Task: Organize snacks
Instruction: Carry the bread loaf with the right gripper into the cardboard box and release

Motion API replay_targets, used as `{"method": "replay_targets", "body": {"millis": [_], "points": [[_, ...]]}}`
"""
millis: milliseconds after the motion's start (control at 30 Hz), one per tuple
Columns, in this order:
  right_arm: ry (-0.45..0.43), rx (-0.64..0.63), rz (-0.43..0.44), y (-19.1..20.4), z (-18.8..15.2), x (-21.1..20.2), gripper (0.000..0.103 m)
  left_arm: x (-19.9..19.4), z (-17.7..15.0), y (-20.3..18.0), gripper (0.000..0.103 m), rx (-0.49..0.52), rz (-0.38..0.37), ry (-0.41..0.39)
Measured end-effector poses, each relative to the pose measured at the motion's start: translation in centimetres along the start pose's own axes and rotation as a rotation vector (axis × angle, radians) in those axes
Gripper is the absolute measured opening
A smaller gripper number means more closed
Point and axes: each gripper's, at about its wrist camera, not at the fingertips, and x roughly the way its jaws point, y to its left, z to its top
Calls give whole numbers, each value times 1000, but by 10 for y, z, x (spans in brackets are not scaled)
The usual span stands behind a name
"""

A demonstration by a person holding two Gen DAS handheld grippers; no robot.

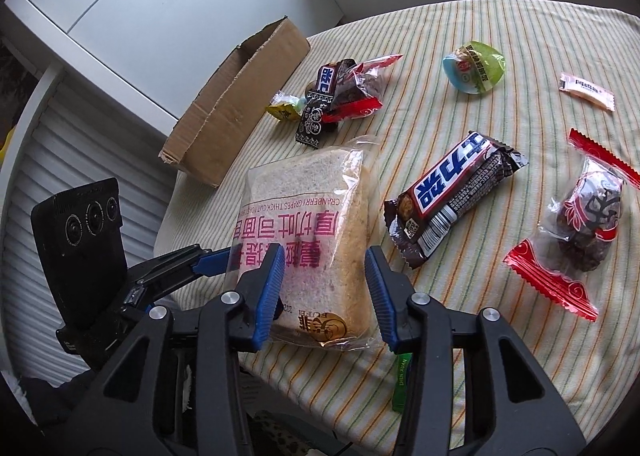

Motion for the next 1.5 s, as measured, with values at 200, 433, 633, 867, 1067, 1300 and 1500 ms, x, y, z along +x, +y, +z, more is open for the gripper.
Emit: {"method": "replay_targets", "body": {"millis": [200,433,633,867,1067,1300,1500], "points": [[-3,-24,-20,10,0,1,44,1,-4,-18,65,101,50,-20],[-11,-65,-47,35,13,11,42,-9,5,-20,62,174,184,-85],[-49,-125,-49,71,38,16,42,-29,23,-5,62,152,231,-165],[-84,-211,-26,121,83,31,41,-65,51,18,62,141,294,-272],[-92,-262,-18,154,113,58,42,-83,73,51,62,82,343,-332],[-79,-280,14,177,132,94,42,-94,80,89,62,2,390,-354],[-71,-284,31,189,139,119,41,-101,83,113,62,-44,415,-360]]}}
